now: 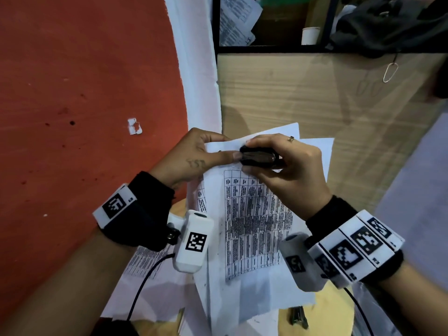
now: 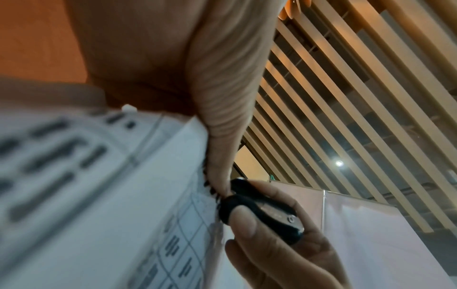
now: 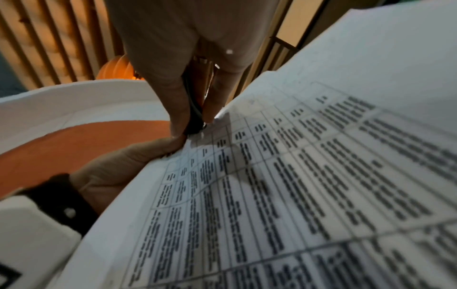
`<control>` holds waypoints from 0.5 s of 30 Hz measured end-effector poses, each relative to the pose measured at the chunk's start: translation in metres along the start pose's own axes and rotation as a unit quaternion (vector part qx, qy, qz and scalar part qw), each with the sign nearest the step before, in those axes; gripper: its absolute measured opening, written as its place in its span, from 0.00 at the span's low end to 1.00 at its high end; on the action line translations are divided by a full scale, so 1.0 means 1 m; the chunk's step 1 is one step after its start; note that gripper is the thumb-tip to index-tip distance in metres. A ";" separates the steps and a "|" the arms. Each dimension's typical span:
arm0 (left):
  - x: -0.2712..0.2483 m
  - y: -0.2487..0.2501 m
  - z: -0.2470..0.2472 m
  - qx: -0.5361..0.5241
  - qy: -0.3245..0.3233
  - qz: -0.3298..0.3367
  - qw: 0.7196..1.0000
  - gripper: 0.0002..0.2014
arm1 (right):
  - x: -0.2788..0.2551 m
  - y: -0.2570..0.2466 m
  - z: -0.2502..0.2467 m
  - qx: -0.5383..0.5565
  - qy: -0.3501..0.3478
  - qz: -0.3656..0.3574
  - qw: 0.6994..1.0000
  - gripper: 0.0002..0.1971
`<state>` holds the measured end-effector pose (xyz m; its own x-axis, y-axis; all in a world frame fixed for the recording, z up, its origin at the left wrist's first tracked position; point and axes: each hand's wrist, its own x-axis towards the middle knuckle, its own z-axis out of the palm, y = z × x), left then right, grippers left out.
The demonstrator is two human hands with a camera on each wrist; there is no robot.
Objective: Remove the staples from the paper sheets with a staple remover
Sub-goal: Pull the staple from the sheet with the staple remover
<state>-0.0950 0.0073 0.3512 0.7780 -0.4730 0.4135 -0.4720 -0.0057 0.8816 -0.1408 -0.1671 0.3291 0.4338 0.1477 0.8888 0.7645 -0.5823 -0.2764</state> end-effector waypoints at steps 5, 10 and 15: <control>-0.002 0.000 0.005 -0.038 0.001 -0.009 0.999 0.11 | 0.000 0.000 -0.001 0.099 0.010 0.060 0.993 0.16; -0.002 -0.003 0.006 -0.036 0.005 -0.001 0.999 0.10 | 0.000 0.003 -0.001 0.103 0.013 0.074 0.992 0.16; -0.002 -0.004 0.003 0.065 0.024 0.046 0.997 0.17 | 0.001 0.001 0.001 0.141 0.026 0.143 0.979 0.14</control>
<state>-0.0956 0.0051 0.3461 0.7465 -0.4339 0.5045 -0.5897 -0.0801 0.8036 -0.1394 -0.1668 0.3296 0.6298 -0.0339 0.7760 0.7199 -0.3497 -0.5996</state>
